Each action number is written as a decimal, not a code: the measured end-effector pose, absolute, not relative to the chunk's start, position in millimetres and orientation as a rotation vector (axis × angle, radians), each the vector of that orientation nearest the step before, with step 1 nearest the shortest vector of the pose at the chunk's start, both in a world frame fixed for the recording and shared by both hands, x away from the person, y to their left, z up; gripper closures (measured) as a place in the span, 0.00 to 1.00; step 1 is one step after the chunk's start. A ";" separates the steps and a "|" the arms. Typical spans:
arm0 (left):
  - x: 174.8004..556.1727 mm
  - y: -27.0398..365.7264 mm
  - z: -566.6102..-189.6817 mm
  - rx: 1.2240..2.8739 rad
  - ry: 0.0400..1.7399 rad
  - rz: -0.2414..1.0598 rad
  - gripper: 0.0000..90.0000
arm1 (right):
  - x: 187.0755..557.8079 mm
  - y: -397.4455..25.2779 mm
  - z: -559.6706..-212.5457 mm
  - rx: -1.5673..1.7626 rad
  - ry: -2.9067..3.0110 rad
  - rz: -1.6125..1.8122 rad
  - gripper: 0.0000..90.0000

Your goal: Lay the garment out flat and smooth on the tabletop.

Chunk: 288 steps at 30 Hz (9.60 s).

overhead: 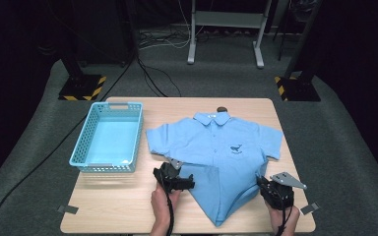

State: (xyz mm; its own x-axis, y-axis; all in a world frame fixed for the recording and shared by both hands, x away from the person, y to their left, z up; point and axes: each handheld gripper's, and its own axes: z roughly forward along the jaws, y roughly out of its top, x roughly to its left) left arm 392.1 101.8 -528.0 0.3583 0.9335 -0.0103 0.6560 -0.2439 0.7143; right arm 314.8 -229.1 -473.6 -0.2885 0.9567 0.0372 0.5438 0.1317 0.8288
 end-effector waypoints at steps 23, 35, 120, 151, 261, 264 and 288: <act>392.0 101.8 -528.0 1.992 1.375 0.566 0.00 | 294.1 -245.2 -474.9 1.470 1.868 1.011 0.92; 392.0 101.8 -528.0 1.992 1.375 0.566 0.00 | 286.1 -252.5 -477.4 1.487 1.858 0.998 0.92; 390.3 101.4 -527.6 1.991 1.364 0.575 0.01 | 352.7 -304.1 -526.8 1.560 1.954 0.849 0.05; 402.1 33.0 -508.7 2.052 1.191 0.464 0.01 | 352.5 -304.1 -526.5 1.550 1.954 0.854 0.07; 290.4 160.9 -508.7 1.940 1.184 0.462 0.21 | 353.4 -304.3 -526.6 1.556 1.951 0.853 0.07; 299.4 163.3 -503.4 1.960 1.173 0.456 0.14 | 353.4 -304.4 -526.6 1.556 1.951 0.853 0.07; 309.6 198.6 -524.4 2.060 1.333 0.518 0.08 | 353.6 -305.5 -526.6 1.569 1.946 0.851 0.07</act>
State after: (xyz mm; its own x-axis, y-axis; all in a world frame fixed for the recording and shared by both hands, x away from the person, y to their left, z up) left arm 309.6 198.6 -524.4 0.4124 0.9110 -0.0081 0.6663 -0.2955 0.6847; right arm 353.6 -305.5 -526.6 -0.2146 0.9767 0.0058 0.6673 0.1423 0.7311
